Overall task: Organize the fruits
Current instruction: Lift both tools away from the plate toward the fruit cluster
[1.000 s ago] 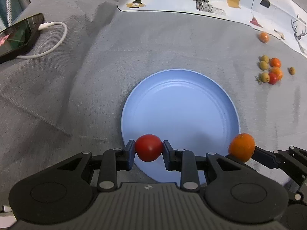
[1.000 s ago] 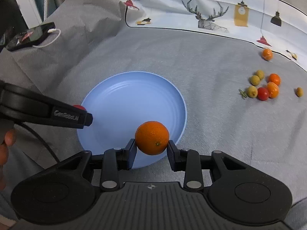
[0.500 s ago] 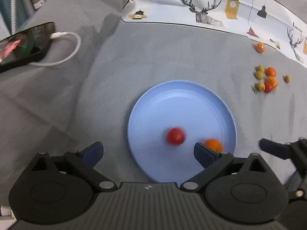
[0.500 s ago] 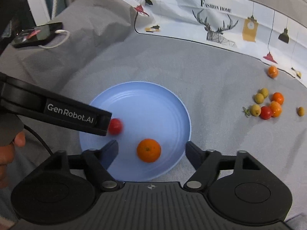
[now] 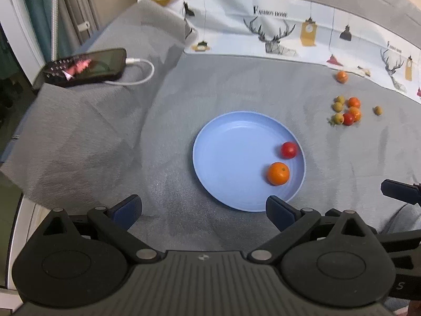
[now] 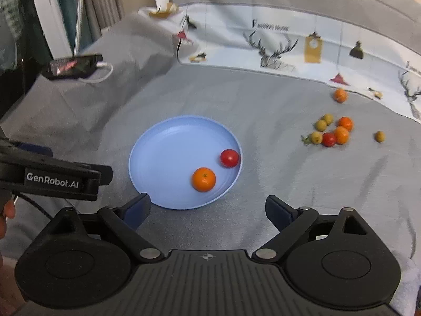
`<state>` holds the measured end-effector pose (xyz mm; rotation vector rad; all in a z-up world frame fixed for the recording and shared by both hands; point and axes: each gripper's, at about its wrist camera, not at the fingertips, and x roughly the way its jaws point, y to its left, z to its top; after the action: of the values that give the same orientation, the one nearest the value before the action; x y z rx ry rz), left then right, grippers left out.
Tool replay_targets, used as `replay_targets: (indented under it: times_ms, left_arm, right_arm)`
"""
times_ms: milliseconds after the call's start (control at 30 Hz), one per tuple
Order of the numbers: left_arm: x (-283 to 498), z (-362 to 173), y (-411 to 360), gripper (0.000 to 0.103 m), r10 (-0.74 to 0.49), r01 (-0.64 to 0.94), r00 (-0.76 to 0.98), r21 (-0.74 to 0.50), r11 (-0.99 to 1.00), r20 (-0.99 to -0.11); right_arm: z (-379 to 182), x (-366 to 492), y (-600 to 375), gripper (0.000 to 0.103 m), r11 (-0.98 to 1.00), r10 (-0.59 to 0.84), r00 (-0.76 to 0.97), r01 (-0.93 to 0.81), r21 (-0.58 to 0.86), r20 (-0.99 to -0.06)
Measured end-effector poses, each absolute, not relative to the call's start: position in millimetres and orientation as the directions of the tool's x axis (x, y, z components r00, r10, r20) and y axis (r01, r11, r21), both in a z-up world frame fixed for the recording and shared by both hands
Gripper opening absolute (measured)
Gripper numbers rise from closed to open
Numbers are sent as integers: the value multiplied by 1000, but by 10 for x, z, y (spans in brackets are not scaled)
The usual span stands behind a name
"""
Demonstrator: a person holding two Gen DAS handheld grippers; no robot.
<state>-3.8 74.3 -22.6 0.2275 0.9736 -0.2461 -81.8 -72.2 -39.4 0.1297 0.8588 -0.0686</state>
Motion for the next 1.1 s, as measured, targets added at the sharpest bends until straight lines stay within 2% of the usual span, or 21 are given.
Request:
replay_targets:
  times_ms: [600,1100]
  left_arm:
    - [-562,83,843,101,-121,302,598,84,950,-792]
    - [-608,120,842,101,-121,308,604,91,947,-787]
  right_arm:
    - [-94,-1333,-666,102,990,-23,733,111,86,-680]
    - [-69,-1372,-662,102,990,-25,737,114,87,-675]
